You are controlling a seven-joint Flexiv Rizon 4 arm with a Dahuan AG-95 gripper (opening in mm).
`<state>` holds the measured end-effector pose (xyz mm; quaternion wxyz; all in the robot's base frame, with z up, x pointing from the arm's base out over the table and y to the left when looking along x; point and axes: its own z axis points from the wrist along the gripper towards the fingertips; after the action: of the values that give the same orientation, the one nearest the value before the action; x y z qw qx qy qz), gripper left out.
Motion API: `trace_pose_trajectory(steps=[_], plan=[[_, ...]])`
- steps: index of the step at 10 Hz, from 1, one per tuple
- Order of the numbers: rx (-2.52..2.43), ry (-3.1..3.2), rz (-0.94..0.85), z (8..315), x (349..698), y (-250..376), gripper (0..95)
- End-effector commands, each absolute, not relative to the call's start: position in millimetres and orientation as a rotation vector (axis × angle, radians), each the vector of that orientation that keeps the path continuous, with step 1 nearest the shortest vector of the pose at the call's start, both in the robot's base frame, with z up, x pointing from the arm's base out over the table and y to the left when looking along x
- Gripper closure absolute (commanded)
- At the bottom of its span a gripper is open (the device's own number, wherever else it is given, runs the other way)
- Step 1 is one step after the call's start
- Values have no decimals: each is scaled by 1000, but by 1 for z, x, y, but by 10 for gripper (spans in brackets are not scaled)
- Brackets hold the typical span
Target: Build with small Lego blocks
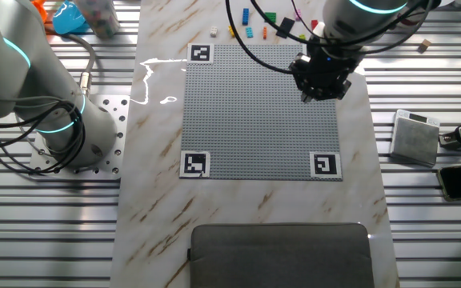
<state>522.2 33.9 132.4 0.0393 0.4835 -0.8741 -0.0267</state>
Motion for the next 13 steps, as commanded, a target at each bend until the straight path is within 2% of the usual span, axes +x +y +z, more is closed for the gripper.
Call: trace_pose_trajectory(steps=[1,13], plan=[[1545,-2649,-97,133,522,34,950],[1531,-2661,-108,133,522,34,950]])
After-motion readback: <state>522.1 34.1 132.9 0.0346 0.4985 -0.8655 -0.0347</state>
